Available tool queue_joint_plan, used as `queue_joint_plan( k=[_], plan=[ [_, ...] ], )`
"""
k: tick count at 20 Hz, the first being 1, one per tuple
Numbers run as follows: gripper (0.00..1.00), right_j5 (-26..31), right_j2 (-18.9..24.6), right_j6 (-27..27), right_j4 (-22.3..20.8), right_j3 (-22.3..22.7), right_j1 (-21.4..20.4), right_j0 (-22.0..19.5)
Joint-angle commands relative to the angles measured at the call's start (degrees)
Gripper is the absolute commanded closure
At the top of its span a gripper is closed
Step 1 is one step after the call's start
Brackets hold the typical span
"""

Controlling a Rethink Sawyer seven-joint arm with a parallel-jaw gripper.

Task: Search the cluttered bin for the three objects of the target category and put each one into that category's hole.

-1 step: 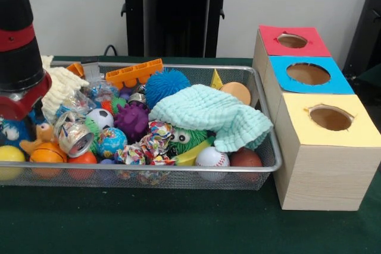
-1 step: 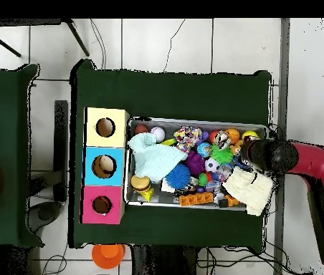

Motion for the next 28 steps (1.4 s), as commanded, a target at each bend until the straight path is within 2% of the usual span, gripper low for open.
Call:
queue_joint_plan(
  k=[1,4,11,17,24,28],
  plan=[
    [1.0,-1.95,2.47,-3.88,1.57,9.69,-8.6,-1.03],
    [1.0,-1.44,2.89,-3.59,2.54,11.43,-10.88,-1.56],
    [1.0,-1.6,3.19,-2.42,4.12,13.05,-13.01,-1.25],
    [1.0,-1.82,3.42,1.77,6.95,16.91,-16.76,0.25],
    [1.0,-3.51,5.4,7.01,13.73,24.01,-24.49,1.15],
    [1.0,-2.98,7.39,7.89,19.19,27.32,-28.64,1.02]
  ],
)
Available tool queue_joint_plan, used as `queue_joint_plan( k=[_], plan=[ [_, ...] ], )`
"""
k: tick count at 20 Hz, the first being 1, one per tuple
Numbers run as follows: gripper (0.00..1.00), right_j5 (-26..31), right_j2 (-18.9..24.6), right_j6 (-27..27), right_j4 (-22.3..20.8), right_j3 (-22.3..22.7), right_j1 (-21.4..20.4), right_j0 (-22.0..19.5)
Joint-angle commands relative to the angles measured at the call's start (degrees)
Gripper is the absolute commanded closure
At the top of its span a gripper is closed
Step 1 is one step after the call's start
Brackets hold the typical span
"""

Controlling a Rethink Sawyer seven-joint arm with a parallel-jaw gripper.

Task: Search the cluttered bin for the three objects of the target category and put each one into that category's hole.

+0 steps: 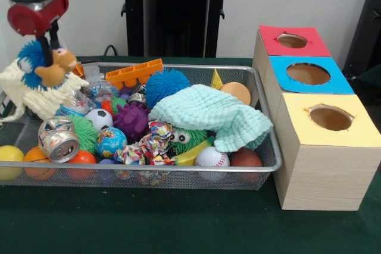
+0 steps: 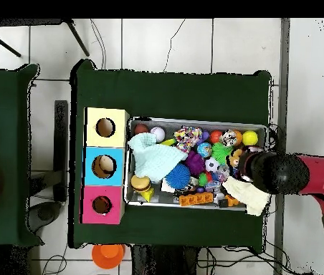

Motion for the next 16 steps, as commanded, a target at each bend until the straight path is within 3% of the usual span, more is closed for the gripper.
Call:
queue_joint_plan(
  k=[1,10,16],
  plan=[
    [1.0,-2.37,6.17,8.24,9.39,11.27,-10.0,1.7],
    [1.0,-6.43,4.58,13.2,15.18,16.92,-17.73,6.15],
    [1.0,-6.24,2.54,14.47,19.48,18.58,-20.11,10.17]
  ],
)
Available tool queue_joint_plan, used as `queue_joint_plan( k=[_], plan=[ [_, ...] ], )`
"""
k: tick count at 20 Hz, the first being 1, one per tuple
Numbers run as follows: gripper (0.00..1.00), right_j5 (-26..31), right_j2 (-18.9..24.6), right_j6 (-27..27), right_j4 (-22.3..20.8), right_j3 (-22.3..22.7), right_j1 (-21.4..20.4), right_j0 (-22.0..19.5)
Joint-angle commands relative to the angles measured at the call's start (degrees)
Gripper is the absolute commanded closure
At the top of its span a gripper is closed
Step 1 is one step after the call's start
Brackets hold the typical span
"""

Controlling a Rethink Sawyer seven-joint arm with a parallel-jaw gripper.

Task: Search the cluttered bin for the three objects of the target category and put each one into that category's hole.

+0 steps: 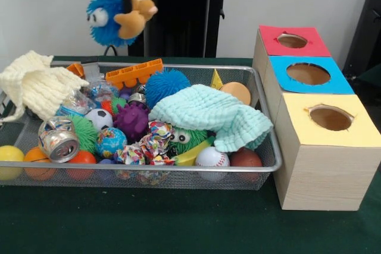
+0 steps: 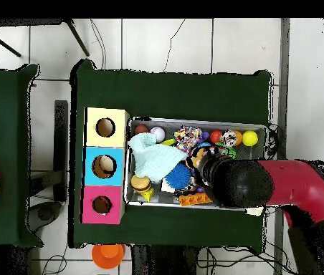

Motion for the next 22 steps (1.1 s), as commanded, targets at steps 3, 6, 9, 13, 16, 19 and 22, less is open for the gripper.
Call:
queue_joint_plan(
  k=[3,6,9,13,16,19,22],
  plan=[
    [1.0,-2.17,-2.53,16.03,4.31,6.33,-3.51,6.75],
    [1.0,-2.84,-4.58,16.28,2.72,6.16,-2.39,8.95],
    [1.0,-2.27,-6.68,15.57,-0.45,5.24,-1.78,11.58],
    [1.0,-3.13,-8.02,14.45,-1.56,5.84,-1.99,13.29],
    [1.0,-4.4,-8.27,13.86,-1.23,6.37,-2.13,14.39],
    [1.0,-4.78,-8.62,12.85,-1.8,6.8,-2.64,15.0],
    [1.0,-4.74,-9.2,12.4,-2.53,6.94,-3.3,15.94]
  ],
)
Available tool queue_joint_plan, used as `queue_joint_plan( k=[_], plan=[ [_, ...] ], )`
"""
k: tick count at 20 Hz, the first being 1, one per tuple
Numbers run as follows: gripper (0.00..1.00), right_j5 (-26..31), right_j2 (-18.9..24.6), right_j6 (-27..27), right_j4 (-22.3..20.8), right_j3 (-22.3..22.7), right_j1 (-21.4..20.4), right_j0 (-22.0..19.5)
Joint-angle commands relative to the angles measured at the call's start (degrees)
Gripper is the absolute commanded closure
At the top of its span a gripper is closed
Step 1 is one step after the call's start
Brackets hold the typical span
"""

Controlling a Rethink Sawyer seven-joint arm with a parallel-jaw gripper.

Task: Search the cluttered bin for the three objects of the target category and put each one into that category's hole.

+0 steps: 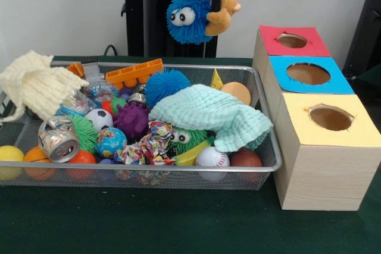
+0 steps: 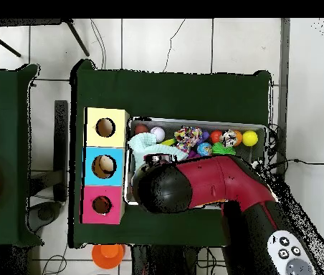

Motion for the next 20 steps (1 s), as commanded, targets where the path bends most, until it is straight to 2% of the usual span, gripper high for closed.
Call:
queue_joint_plan(
  k=[1,9,12,20],
  plan=[
    [1.0,-3.28,-4.39,12.8,-2.78,3.85,-0.9,1.65],
    [1.0,-4.98,-7.16,15.65,-2.69,5.37,-1.0,6.65],
    [1.0,-6.58,-8.05,17.21,-1.4,6.2,-0.57,8.45],
    [1.0,-3.9,-10.01,15.36,0.15,6.08,0.71,11.04]
  ],
)
